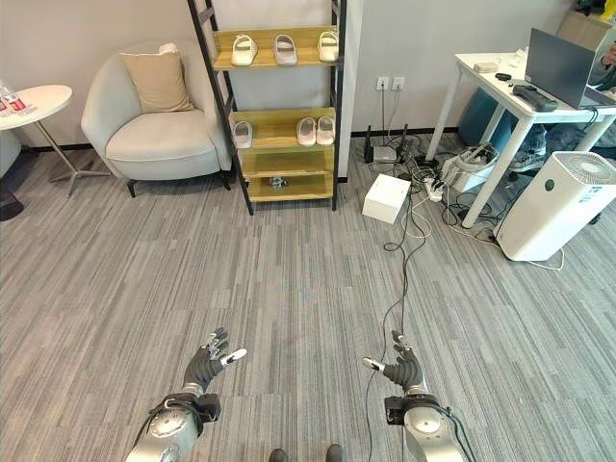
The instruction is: Arrange the slippers neatly on the shoe rack.
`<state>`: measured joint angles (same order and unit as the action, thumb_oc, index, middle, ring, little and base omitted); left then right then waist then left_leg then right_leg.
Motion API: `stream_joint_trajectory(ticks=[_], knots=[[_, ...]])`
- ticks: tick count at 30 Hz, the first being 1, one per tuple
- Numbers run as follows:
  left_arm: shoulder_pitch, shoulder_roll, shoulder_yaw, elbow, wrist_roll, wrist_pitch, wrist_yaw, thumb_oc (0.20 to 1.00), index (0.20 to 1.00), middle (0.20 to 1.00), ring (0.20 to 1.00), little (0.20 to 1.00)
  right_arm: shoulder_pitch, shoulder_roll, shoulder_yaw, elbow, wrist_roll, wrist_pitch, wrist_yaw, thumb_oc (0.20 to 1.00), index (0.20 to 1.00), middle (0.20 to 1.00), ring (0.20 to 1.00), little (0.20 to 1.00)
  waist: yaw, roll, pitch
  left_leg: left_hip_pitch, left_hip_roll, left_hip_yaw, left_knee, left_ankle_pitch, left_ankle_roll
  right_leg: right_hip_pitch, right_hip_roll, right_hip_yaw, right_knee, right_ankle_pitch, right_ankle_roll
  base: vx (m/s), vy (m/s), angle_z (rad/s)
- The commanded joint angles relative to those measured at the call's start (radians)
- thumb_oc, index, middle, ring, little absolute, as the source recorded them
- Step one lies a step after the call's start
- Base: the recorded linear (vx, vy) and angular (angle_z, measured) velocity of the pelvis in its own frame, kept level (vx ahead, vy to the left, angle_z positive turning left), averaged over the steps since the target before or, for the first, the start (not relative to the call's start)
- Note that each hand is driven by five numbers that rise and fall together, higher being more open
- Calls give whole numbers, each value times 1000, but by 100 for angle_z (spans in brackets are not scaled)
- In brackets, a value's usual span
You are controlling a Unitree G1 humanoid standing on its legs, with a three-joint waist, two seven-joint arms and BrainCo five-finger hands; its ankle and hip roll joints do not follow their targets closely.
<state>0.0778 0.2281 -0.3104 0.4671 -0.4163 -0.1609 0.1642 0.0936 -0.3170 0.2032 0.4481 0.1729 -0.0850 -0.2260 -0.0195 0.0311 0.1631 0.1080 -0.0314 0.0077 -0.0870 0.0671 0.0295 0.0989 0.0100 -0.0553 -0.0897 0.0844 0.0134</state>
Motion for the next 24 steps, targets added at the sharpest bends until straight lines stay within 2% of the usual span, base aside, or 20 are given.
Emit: stream_joint_trajectory(ticks=[1, 17, 24], knots=[[-51, 12, 6, -19, -30, -38, -7, 1000, 1000, 1000, 1000, 1000, -39, -4, 6, -8, -18, -36, 7, 1000, 1000, 1000, 1000, 1000, 3, -30, 2, 49, -29, -70, 0, -211, 34, 74, -42, -10, 2, -220, 52, 0, 0, 0], [-58, 15, -1, -16, -45, -37, -22, 1000, 1000, 1000, 1000, 1000, -54, -4, 17, 2, 7, -40, 24, 1000, 1000, 1000, 1000, 1000, 2, -35, 3, 48, -31, -69, 0, -213, 34, 74, -43, -12, 2, -222, 52, 0, 0, 0], [-36, 21, 22, -20, -49, -37, -25, 1000, 1000, 1000, 1000, 1000, -50, -13, 26, -7, 4, -37, 42, 1000, 1000, 1000, 1000, 1000, 7, -49, 19, 13, -33, -72, 0, -204, 37, 45, -45, -15, 2, -215, 56, 31, 17, 0]])
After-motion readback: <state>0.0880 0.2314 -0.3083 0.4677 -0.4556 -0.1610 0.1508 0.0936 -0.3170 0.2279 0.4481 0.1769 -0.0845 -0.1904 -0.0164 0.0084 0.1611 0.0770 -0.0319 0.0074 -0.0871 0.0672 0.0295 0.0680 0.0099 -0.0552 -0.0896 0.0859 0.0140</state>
